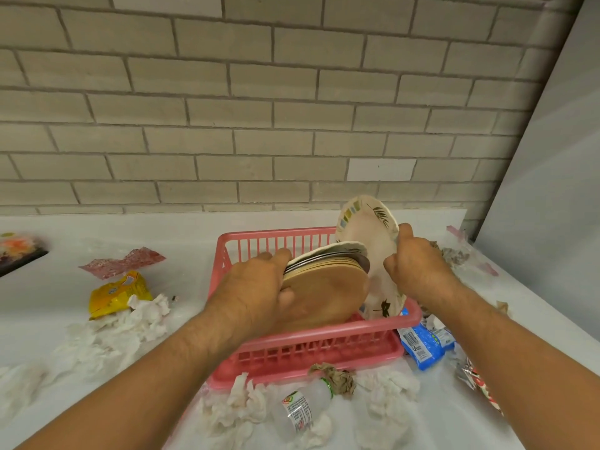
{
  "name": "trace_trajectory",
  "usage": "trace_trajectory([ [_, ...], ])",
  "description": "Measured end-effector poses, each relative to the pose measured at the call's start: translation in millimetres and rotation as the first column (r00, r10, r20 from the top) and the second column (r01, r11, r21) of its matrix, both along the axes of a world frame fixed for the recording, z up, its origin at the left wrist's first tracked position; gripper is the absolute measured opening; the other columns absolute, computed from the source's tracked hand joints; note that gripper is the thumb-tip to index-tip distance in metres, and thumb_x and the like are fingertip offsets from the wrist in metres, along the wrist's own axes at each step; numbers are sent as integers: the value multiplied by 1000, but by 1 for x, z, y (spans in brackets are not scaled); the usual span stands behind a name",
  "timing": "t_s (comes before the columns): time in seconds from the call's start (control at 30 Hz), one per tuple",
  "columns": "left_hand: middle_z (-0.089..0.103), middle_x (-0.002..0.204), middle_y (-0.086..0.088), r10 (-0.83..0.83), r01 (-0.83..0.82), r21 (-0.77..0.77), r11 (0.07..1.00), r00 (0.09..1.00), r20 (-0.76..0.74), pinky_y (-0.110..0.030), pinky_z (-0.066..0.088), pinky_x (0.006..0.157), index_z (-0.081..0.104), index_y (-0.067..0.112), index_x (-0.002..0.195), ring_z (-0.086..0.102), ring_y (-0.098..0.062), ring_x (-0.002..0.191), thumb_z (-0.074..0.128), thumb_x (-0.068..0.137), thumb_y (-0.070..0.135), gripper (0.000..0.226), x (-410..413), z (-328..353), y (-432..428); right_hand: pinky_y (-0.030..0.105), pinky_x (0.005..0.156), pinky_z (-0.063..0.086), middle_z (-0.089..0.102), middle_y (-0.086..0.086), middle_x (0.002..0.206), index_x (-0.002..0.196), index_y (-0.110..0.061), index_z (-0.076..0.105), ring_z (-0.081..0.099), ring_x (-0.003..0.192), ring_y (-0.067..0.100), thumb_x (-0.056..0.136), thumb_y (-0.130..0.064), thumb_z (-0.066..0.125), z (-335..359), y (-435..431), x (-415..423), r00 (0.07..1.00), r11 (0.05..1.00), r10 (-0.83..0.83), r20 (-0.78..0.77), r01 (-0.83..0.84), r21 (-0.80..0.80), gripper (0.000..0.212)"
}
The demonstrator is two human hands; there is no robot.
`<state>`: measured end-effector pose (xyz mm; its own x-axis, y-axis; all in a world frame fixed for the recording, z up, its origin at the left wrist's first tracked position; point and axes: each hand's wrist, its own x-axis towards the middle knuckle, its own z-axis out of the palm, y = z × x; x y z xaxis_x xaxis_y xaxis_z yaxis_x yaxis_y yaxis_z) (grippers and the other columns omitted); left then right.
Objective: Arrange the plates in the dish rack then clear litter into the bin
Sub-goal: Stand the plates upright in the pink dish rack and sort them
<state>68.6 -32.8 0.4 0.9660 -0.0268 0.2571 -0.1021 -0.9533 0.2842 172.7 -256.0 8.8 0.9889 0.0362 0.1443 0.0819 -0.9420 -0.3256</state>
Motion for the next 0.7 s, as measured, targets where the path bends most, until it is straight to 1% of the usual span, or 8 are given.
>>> trace_trajectory([
  [0.1,55,94,5,-9,9,27,1000,1000,-12,-31,51,71,45,29,112,56,-17,82,54,88,28,26,3,0,1,43,68,56,52,8,87,125,-11,33,58,81,30,92,-15,50,-1,-2,-1,1000,1000,6,4,-6,9,37],
  [0.2,55,92,7,-38,40,40,998,998,-58,-25,42,67,43,30,100,53,-13,80,55,89,25,18,8,4,13,39,63,52,52,8,88,125,-10,33,57,80,29,93,-15,49,-2,-1,-3,999,999,32,20,-32,-15,36],
  [0.27,55,89,10,-51,54,44,998,995,-83,-25,39,64,45,32,95,53,-11,78,57,85,22,19,10,9,25,39,62,52,52,9,87,125,-9,33,57,80,29,93,-14,49,-2,-1,-3,999,999,37,21,-37,-21,36],
  [0.33,55,82,14,-46,50,42,998,995,-91,-26,40,63,47,36,92,54,-11,76,58,81,20,22,12,12,36,38,60,51,50,7,83,124,-8,33,57,78,29,93,-13,48,-2,-1,-3,999,999,30,18,-30,-18,35],
  [0.4,54,80,16,-48,52,41,998,993,-104,-28,43,66,46,38,90,55,-12,78,58,81,19,24,13,14,42,34,53,43,46,4,75,124,-7,34,54,75,27,92,-12,47,-3,-1,-3,999,1000,24,24,-23,-19,35],
  [0.47,55,81,14,-49,53,38,998,993,-108,-31,47,71,45,39,90,56,-15,80,58,82,18,26,13,15,46,32,51,38,43,3,71,122,-7,34,50,71,25,92,-11,47,-5,1,-3,999,1000,16,33,-16,-11,33],
  [0.57,58,86,9,-45,48,27,998,994,-96,-35,50,76,49,36,93,58,-18,83,59,83,18,24,14,13,52,31,49,36,41,2,70,122,-7,35,48,69,23,92,-10,47,-6,5,-4,999,1000,5,39,-5,11,32],
  [0.7,58,85,11,-63,65,21,998,995,-81,-36,51,75,49,36,94,58,-17,82,58,83,18,23,16,11,54,28,43,30,40,2,69,123,-6,35,42,62,18,92,-10,47,-7,7,-5,999,1000,-6,46,5,14,33],
])
